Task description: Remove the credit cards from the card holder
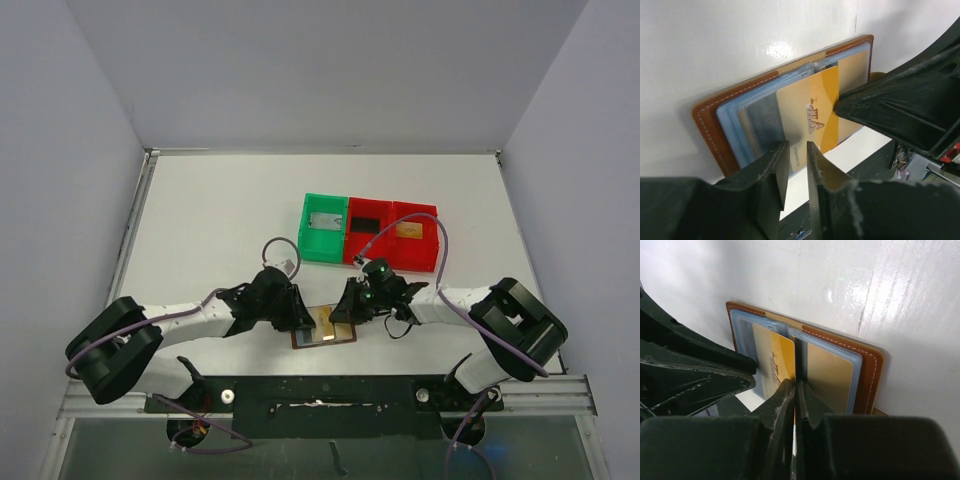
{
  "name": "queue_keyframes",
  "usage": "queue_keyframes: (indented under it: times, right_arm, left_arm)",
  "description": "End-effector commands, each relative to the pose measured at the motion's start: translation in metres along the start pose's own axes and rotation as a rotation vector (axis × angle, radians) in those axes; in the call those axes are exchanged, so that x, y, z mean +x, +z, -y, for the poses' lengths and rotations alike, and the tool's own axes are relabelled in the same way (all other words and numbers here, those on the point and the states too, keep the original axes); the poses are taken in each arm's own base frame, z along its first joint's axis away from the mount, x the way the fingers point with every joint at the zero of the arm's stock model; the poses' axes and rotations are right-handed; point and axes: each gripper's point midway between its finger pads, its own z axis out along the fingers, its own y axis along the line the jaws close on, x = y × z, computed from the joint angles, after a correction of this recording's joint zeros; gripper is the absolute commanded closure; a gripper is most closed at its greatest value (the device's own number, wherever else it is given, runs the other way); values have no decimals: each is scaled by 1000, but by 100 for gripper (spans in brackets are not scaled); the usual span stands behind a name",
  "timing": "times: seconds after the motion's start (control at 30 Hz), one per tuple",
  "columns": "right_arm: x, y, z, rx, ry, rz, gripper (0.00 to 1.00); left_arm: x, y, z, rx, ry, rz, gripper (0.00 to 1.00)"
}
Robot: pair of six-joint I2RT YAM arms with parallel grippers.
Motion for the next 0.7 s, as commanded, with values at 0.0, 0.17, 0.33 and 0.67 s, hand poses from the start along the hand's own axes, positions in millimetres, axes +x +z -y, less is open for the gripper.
queue_keyframes:
  times: [0.0, 0.17, 0.33, 0.67]
  right_arm:
    - [-10, -7, -11, -37, -11, 45, 100]
    - [-8, -11, -22, -91, -31, 33, 99]
    - [-6, -7, -16, -67, -16, 18, 76]
    - [7, 0, -3, -58, 29, -16, 67]
  left_arm:
    - [-4, 10, 8, -10, 38, -7, 82]
    - [1, 8, -34, -227, 60, -32, 95]
    - [5, 6, -38, -228, 56, -33, 98]
    - [7, 8, -40, -224, 53, -41, 100]
